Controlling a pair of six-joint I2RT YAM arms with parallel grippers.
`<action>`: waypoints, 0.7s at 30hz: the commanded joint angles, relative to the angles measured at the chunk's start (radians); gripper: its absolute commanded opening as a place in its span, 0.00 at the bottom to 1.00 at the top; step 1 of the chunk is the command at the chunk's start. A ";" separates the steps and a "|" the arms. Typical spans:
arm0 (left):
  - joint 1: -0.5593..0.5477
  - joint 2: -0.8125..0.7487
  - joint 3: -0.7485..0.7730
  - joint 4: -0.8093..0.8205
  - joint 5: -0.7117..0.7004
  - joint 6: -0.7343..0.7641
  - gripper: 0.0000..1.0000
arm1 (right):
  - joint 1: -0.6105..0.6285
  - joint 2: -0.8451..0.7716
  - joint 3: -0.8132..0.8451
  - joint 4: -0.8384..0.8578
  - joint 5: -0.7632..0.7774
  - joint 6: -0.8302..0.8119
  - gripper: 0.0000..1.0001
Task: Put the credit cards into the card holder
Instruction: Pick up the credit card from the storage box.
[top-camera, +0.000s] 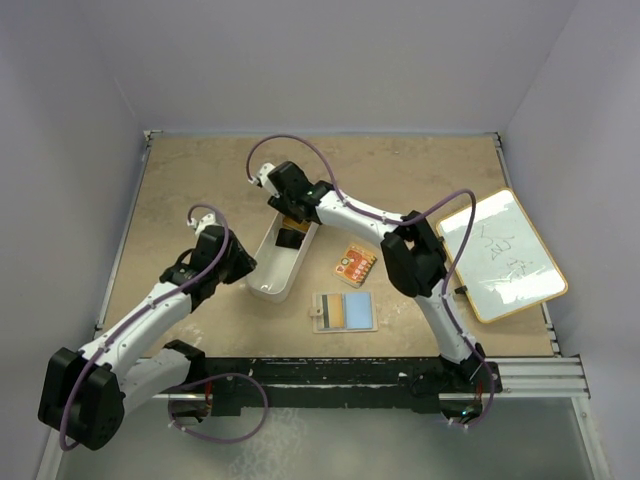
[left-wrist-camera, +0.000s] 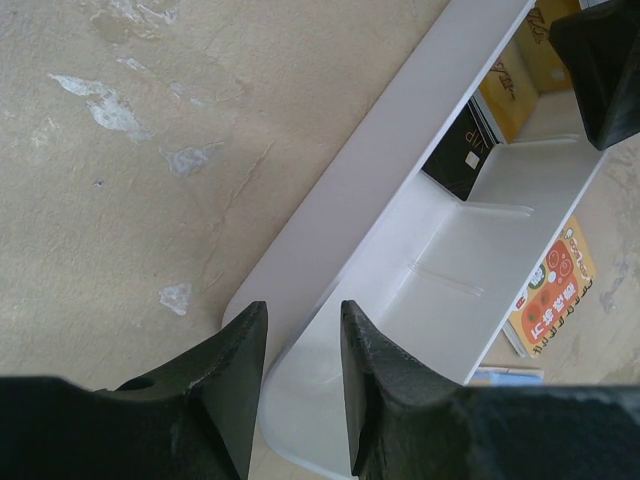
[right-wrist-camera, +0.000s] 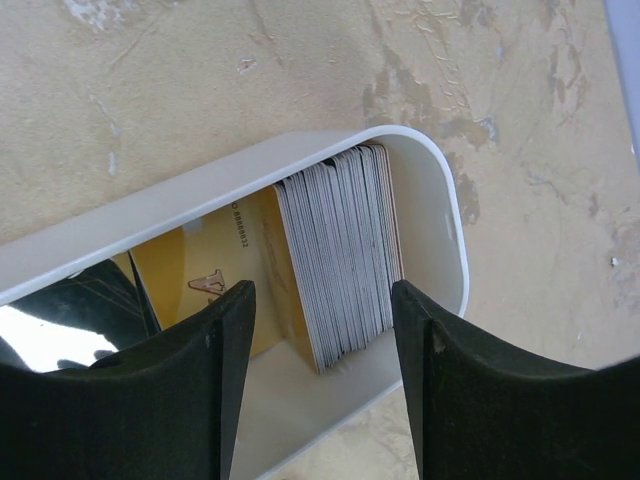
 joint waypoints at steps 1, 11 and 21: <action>0.010 0.004 -0.001 0.041 0.016 0.014 0.32 | 0.003 0.003 0.030 0.037 0.049 -0.049 0.59; 0.010 0.010 -0.020 0.046 0.017 0.008 0.31 | 0.004 0.035 0.026 0.088 0.091 -0.065 0.53; 0.010 0.011 -0.028 0.043 0.018 0.007 0.29 | 0.004 -0.003 0.001 0.133 0.119 -0.091 0.39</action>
